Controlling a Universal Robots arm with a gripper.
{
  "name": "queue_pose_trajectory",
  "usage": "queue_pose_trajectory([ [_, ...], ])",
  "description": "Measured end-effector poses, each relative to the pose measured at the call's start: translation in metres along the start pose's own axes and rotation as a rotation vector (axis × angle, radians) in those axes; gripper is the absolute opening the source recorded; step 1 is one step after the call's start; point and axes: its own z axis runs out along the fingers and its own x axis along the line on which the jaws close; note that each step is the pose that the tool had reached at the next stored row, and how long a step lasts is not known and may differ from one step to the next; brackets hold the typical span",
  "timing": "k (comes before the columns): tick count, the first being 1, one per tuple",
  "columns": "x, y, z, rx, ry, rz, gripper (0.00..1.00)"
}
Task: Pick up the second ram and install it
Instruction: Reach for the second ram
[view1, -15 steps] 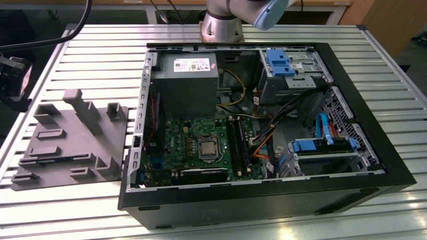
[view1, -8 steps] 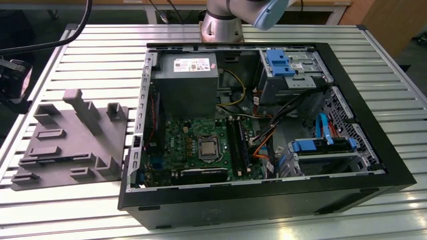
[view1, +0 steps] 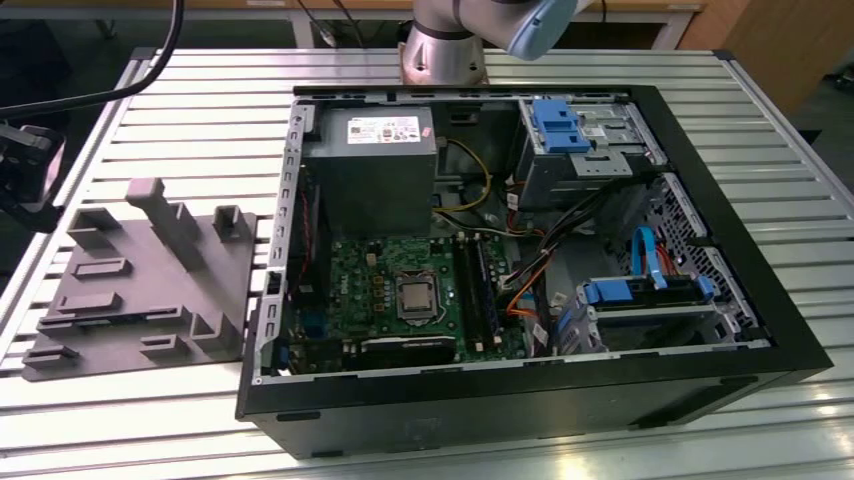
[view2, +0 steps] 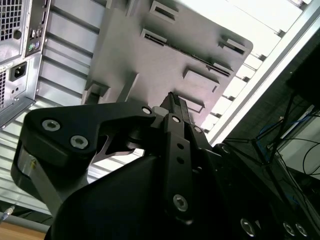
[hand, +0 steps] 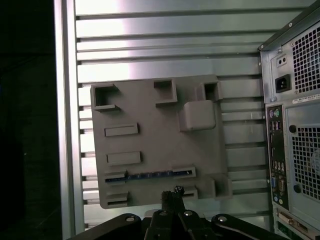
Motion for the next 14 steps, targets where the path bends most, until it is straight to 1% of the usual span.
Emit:
queue_pose_trajectory([
  [8, 0.0008, -0.0027, 0.0034, 0.0, 0.0, 0.0, 0.11],
  [14, 0.0028, -0.0037, 0.0089, 0.0, 0.0, 0.0, 0.11],
])
